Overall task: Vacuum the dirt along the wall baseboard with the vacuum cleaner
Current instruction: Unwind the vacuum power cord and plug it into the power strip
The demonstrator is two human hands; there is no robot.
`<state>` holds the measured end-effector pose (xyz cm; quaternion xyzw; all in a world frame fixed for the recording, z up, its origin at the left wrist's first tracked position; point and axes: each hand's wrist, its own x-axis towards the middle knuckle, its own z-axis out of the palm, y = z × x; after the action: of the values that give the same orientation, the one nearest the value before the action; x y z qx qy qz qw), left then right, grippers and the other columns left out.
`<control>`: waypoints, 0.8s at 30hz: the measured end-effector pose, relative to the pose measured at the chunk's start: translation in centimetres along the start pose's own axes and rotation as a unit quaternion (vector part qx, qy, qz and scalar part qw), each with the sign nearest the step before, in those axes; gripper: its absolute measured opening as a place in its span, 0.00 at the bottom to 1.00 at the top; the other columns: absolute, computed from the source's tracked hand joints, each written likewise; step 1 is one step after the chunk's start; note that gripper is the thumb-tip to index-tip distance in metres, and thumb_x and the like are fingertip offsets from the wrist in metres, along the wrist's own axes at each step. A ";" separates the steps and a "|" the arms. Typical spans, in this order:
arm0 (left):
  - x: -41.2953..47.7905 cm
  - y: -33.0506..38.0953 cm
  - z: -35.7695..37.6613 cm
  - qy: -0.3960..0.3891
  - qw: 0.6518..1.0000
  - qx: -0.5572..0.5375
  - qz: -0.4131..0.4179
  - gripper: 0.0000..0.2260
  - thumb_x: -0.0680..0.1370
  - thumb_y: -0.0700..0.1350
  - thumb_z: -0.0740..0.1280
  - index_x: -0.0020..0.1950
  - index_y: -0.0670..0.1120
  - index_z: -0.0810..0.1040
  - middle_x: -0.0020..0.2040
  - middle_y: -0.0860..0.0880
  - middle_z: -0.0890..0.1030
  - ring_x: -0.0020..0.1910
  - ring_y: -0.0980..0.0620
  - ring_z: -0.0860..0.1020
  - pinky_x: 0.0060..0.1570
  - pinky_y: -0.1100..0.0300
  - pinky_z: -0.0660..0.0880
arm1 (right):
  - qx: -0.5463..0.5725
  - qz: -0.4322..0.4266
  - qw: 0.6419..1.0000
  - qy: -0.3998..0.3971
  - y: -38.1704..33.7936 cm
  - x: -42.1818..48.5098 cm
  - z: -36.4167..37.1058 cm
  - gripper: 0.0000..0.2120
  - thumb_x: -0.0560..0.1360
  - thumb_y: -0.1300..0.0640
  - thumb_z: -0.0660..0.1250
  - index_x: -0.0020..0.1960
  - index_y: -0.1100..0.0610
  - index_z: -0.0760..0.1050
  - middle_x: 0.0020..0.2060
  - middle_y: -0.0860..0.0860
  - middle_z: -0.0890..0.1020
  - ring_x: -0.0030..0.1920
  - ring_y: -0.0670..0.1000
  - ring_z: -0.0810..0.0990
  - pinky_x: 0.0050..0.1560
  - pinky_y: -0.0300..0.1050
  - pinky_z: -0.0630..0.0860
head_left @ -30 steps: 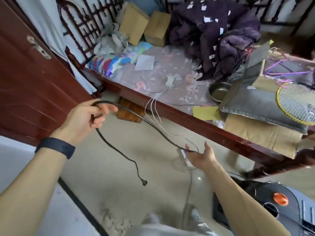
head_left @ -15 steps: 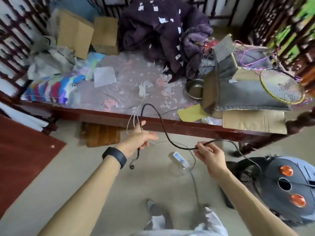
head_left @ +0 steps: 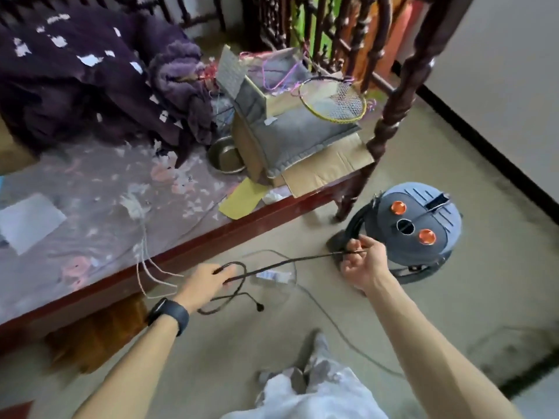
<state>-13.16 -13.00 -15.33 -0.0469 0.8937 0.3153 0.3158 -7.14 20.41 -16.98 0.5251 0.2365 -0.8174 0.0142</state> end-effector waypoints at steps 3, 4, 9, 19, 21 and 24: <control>1.5 -4.1 -2.1 0.060 0.995 0.043 -0.071 0.24 0.80 0.59 0.64 0.32 0.43 0.78 0.29 0.49 0.80 0.36 0.46 0.80 0.36 0.56 0.69 | -0.046 -0.043 0.990 0.125 -2.5 2.4 -4.4 0.16 0.84 0.56 0.54 0.38 0.51 0.64 0.29 0.47 0.70 0.16 0.44 0.58 0.19 0.33 0.51; 2.1 -5.1 -2.4 0.065 0.993 0.043 -0.090 0.23 0.81 0.58 0.63 0.33 0.44 0.79 0.34 0.45 0.83 0.42 0.42 0.81 0.41 0.54 0.71 | -0.110 -0.078 0.976 0.170 -2.5 2.9 -5.4 0.15 0.84 0.58 0.55 0.39 0.52 0.66 0.32 0.50 0.71 0.17 0.45 0.61 0.18 0.32 0.52; 4.8 -2.6 0.7 0.018 0.979 -0.123 -0.160 0.24 0.81 0.63 0.60 0.47 0.42 0.80 0.30 0.49 0.78 0.26 0.49 0.74 0.26 0.62 0.69 | -0.456 -0.161 0.869 0.104 5.1 2.8 -4.9 0.14 0.83 0.54 0.59 0.41 0.59 0.73 0.37 0.56 0.80 0.34 0.56 0.76 0.32 0.44 0.74; 11.3 5.3 9.5 -0.118 0.993 0.022 0.014 0.22 0.82 0.62 0.57 0.38 0.52 0.82 0.35 0.55 0.78 0.42 0.46 0.76 0.45 0.57 0.68 | -0.611 -0.129 0.781 -0.013 15.8 4.1 -2.8 0.17 0.84 0.42 0.59 0.44 0.53 0.68 0.31 0.43 0.84 0.37 0.44 0.83 0.42 0.46 0.72; 13.1 4.2 10.7 -0.098 0.990 0.082 0.065 0.21 0.82 0.60 0.56 0.41 0.49 0.80 0.38 0.52 0.76 0.48 0.42 0.76 0.46 0.56 0.65 | -0.495 -0.100 0.862 0.049 16.6 6.3 -2.8 0.13 0.84 0.49 0.62 0.44 0.54 0.68 0.33 0.46 0.84 0.33 0.51 0.83 0.34 0.45 0.73; 16.1 1.9 11.7 -0.066 0.988 0.086 0.113 0.19 0.83 0.59 0.55 0.40 0.49 0.73 0.38 0.52 0.75 0.51 0.39 0.77 0.44 0.55 0.63 | -0.296 -0.068 0.944 0.129 16.8 10.3 -2.7 0.09 0.84 0.50 0.63 0.49 0.53 0.70 0.45 0.54 0.84 0.25 0.46 0.74 0.27 0.39 0.64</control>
<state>-20.23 -2.68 -30.90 0.1021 0.8944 0.2729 0.3393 -4.87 8.85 -33.02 0.5812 0.5022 -0.6349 0.0828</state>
